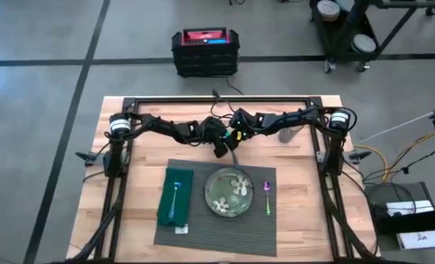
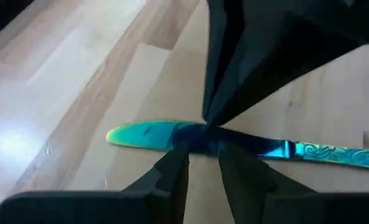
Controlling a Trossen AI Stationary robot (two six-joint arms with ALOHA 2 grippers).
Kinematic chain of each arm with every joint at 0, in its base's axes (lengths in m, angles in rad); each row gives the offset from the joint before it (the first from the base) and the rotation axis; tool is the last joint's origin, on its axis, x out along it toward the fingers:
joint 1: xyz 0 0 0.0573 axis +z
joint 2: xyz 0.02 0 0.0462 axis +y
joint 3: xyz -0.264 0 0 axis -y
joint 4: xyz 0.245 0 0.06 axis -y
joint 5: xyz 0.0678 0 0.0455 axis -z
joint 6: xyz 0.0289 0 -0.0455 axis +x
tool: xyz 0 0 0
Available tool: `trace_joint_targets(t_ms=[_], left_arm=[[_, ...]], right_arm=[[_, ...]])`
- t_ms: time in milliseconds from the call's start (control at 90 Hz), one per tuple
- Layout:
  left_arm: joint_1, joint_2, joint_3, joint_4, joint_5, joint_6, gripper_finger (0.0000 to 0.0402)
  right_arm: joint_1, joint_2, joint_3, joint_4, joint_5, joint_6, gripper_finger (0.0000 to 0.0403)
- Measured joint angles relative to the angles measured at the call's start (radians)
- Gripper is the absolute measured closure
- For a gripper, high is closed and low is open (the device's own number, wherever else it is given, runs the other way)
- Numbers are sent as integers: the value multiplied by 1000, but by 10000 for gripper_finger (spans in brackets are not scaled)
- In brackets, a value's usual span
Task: Set table place
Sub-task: Put the iridescent blue knife on the gray place mat
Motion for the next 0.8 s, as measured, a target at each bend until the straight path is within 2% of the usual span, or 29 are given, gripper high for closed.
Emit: trace_joint_targets(t_ms=[167,467,578,800], left_arm=[[14,35,1,45,32,18,326],[12,39,1,48,10,55,326],[12,34,1,47,21,42,326],[11,19,29,54,37,34,326]], right_arm=[[-3,2,-1,-5,1,0,403],[-9,2,-1,-13,37,14,398],[-13,2,-1,-36,38,21,373],[-16,2,-1,-63,16,13,296]])
